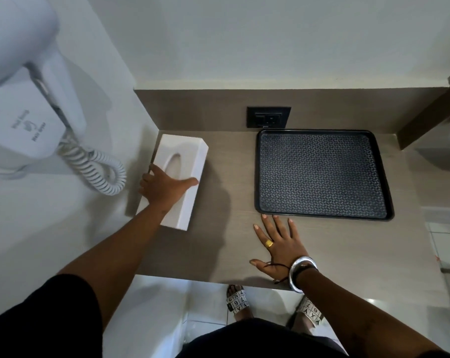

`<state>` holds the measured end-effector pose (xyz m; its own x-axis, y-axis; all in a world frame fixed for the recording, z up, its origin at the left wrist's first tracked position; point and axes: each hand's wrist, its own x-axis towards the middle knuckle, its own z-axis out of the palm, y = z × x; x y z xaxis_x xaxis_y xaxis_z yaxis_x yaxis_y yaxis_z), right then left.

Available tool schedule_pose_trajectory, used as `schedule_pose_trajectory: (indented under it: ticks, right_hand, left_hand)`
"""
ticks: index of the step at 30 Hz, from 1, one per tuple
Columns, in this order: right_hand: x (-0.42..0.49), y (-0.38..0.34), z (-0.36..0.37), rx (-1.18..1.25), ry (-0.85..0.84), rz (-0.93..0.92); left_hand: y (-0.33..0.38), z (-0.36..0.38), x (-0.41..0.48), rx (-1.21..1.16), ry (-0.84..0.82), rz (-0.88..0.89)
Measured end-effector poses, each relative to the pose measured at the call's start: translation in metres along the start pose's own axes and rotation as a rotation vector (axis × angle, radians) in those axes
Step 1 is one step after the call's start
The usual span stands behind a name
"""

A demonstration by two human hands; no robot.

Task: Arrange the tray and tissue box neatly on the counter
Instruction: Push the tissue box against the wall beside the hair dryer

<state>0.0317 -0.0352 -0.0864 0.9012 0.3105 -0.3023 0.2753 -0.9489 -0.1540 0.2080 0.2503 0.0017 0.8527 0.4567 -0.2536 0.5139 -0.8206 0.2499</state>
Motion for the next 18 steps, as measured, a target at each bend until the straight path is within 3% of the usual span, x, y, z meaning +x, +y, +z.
schedule_pose_trajectory:
  ticks: [11, 15, 18]
  right_hand:
    - [0.003, 0.000, -0.001, -0.005, -0.001, 0.000]
    - [0.004, 0.001, 0.000, -0.011, -0.006, -0.004]
    - [0.004, 0.002, 0.001, -0.004, -0.011, -0.003]
  left_hand:
    - [0.000, 0.023, 0.006, -0.027, 0.053, -0.109]
    - [-0.005, 0.031, -0.002, 0.010, 0.076, 0.040]
    - [-0.023, 0.038, -0.021, 0.071, 0.163, 0.306]
